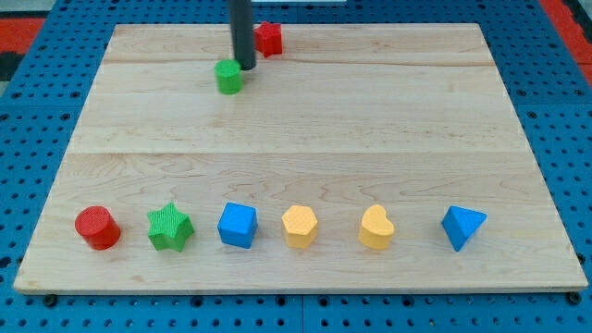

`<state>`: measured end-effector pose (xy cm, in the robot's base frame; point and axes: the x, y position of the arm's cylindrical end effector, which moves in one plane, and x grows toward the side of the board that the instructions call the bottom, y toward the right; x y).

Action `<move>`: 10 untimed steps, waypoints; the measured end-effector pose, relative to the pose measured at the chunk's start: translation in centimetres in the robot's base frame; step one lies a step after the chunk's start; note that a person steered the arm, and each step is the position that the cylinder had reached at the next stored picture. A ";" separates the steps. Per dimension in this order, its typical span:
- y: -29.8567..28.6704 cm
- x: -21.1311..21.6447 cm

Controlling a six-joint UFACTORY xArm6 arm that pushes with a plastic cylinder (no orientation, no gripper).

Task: Move the green circle close to the left side of the red circle

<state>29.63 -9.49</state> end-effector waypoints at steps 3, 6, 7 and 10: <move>-7.7 11.6; -13.4 20.4; -13.5 18.6; -16.5 18.1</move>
<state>47.68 -25.96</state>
